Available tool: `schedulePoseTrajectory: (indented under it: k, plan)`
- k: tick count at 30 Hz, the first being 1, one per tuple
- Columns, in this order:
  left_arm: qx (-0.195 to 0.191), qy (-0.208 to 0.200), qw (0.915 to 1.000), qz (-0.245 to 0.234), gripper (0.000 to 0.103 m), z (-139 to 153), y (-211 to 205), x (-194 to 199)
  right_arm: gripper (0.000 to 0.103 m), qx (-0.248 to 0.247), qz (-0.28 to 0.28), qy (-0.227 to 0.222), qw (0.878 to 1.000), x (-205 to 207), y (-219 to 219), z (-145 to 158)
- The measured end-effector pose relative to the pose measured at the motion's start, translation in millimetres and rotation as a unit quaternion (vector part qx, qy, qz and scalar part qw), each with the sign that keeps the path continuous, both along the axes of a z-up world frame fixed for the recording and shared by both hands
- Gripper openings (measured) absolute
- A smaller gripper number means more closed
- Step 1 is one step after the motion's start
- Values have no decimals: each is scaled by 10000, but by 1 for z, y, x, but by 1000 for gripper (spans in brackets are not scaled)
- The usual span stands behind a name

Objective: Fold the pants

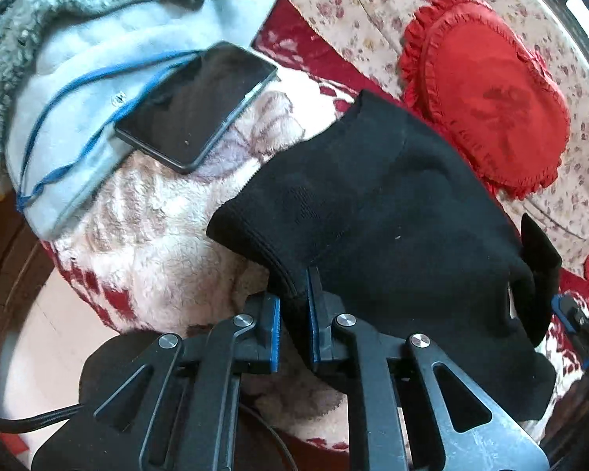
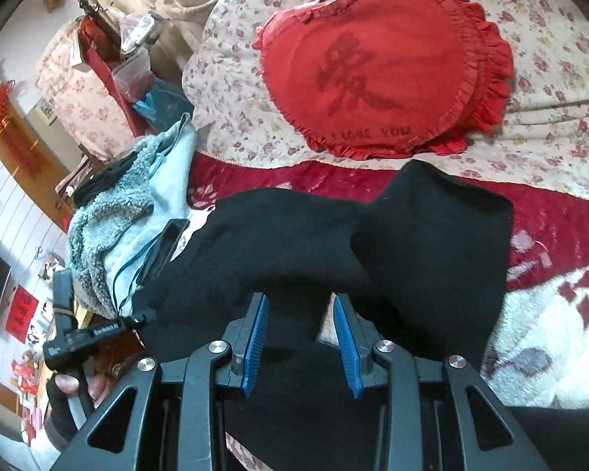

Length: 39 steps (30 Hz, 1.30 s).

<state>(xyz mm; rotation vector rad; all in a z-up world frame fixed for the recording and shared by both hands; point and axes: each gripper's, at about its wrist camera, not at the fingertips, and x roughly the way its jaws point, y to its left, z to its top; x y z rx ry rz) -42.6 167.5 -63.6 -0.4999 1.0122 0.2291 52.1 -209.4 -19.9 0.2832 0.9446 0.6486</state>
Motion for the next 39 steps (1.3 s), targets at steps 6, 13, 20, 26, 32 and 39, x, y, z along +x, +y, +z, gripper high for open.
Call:
schedulePoseTrajectory:
  k: [6,13,20,26,32,39]
  plan:
    - [248,93,9996,-127,29,18,1,-5,37,-269,415,-103,9987,24,34,7]
    - [581,-88,9979,-256,37,45,3,-7,44,-777,1124,-353,9900,76,97,14]
    - [564,-354,9953,-702,58,52,-12,57,44,-1345,1673,-300,9762,122,151,-10]
    - [669,-270,9809,-1805,58,44,-29,139,44,-1372,1855,-123,9729,147,147,-25]
    - [535,106,9766,-2079,58,21,-8,204,46,-1412,2128,65,9668,168,146,-36]
    - [343,399,9744,-2185,58,-8,6,235,48,-1361,2455,143,9597,180,149,-54]
